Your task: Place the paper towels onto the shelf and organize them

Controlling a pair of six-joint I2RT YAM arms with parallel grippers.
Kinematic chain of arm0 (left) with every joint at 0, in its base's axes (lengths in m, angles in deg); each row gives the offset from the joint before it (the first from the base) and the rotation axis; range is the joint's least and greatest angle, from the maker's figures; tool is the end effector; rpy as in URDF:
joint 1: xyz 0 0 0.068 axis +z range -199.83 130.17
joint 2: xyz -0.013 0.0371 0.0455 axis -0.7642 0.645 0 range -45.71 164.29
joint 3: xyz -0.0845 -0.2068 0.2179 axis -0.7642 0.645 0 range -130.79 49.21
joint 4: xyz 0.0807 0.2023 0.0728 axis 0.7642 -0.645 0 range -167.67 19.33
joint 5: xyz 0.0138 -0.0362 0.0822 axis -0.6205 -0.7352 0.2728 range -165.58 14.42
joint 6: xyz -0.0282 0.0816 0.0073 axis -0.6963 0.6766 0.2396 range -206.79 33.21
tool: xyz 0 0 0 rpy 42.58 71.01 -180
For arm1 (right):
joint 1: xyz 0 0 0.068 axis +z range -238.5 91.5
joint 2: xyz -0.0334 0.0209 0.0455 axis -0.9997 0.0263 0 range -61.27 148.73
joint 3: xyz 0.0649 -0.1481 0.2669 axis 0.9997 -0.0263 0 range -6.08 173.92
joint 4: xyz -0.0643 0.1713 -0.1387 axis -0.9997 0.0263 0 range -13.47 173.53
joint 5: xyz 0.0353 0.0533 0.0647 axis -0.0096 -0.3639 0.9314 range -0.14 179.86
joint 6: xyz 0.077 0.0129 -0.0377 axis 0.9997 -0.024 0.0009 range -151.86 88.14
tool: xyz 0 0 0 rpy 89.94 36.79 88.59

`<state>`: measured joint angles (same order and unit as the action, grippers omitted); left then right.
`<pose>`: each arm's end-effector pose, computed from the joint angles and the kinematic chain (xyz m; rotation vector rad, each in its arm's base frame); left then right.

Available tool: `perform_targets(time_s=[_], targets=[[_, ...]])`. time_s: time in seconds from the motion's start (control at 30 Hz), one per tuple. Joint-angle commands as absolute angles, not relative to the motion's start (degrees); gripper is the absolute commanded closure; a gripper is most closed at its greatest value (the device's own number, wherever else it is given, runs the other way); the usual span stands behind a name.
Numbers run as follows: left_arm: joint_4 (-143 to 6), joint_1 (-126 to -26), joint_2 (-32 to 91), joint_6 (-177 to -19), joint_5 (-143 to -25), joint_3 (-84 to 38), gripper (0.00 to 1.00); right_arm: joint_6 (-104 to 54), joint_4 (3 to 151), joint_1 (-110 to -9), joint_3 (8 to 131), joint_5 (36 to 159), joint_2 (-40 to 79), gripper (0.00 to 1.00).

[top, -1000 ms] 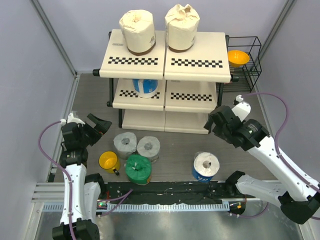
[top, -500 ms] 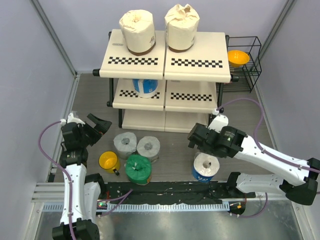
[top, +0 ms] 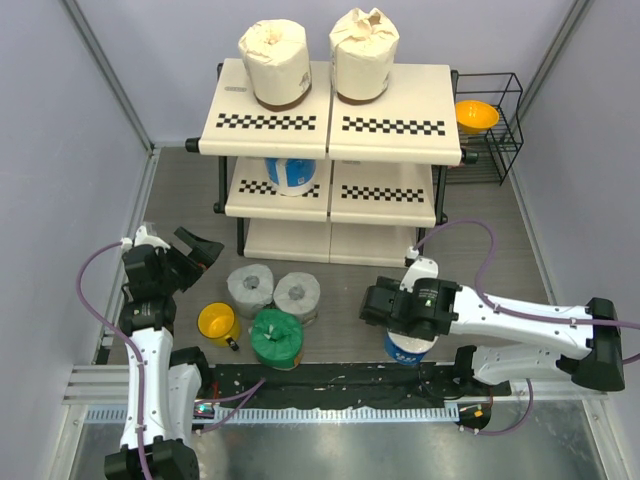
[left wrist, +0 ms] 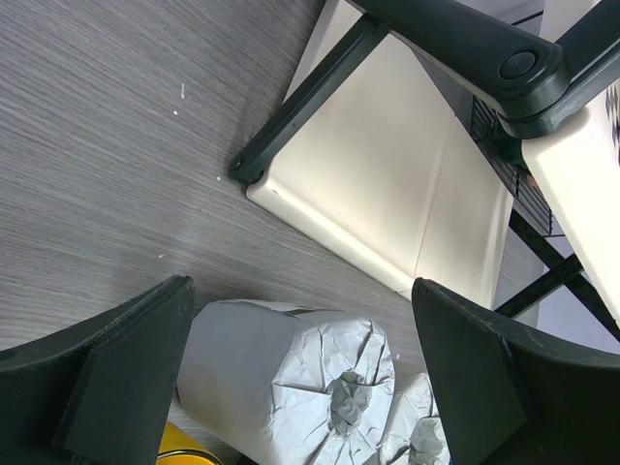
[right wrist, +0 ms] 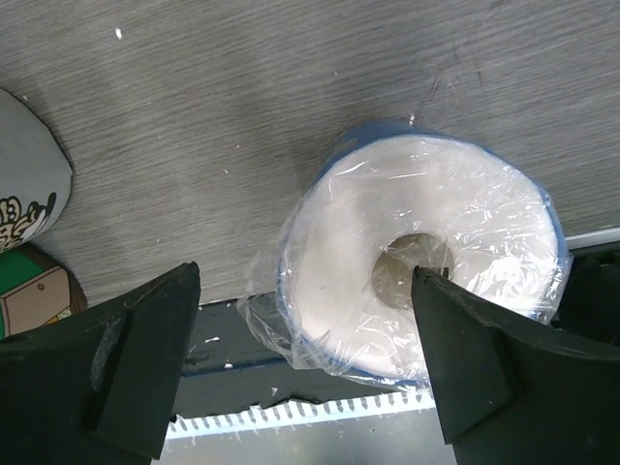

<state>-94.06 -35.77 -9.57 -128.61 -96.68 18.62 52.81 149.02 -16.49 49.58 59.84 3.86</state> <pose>0.1201 0.0016 0.2620 -0.7790 1.9601 -0.6757 0.0764 0.1111 0.2752 0.3357 2.5797 0.0382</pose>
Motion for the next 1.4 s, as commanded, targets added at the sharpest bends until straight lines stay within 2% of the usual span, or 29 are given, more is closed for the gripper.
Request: perform_targets(time_s=[0.0, 0.1, 0.23, 0.3, 0.33, 0.37, 0.4, 0.47, 0.7, 0.77, 1.1, 1.37], targets=[[-91.94, -35.42, -9.76, -128.97, -97.82, 18.71, 0.0, 56.56, 146.41, -15.46, 46.75, 60.5, 2.8, 0.06], [-92.02, -35.42, -9.76, -128.89, -97.73, 18.71, 0.0, 56.65, 143.34, -15.46, 43.5, 61.47, 2.63, 0.06], [-91.94, -35.42, -9.67, -128.89, -97.73, 18.63, 0.0, 57.26, 139.73, -15.46, 39.8, 61.65, 2.45, 0.14], [-92.02, -35.42, -9.76, -128.89, -97.82, 18.71, 0.0, 56.92, 139.64, -15.46, 39.53, 61.21, 2.45, 0.28], [-92.02, -35.42, -9.67, -128.89, -97.82, 18.71, 0.0, 56.39, 139.47, -15.37, 39.71, 60.68, 2.11, 0.39], [-92.02, -35.42, -9.67, -128.89, -97.82, 18.71, 0.0, 55.86, 139.38, -15.37, 40.23, 59.81, 1.75, 0.58], [-91.94, -35.42, -9.76, -128.97, -97.73, 18.71, 0.0, 55.6, 139.29, -15.37, 40.58, 59.19, 1.31, 0.66], [-91.94, -35.42, -9.85, -128.98, -97.82, 18.8, 0.0, 54.63, 139.2, -15.2, 41.98, 57.26, -0.35, 0.74], [-91.94, -35.42, -9.85, -128.89, -97.64, 18.8, 0.0, 49.63, 137.37, -11.94, 50.6, 47.87, -5.45, 0.77], [-92.02, -35.51, -9.67, -128.89, -97.64, 18.71, 0.0, 43.84, 134.65, -11.68, 53.59, 46.01, -6.15, 0.77], [-91.94, -35.51, -9.67, -128.89, -97.73, 18.71, 0.0, 10.3, 94.09, -11.59, 51.32, 37.48, -9.67, 0.75], [-91.32, -35.42, -9.32, -129.15, -98.69, 19.06, 0.0, -18.64, 67.07, -12.2, 51.75, 28.16, -3.36, 0.64]])
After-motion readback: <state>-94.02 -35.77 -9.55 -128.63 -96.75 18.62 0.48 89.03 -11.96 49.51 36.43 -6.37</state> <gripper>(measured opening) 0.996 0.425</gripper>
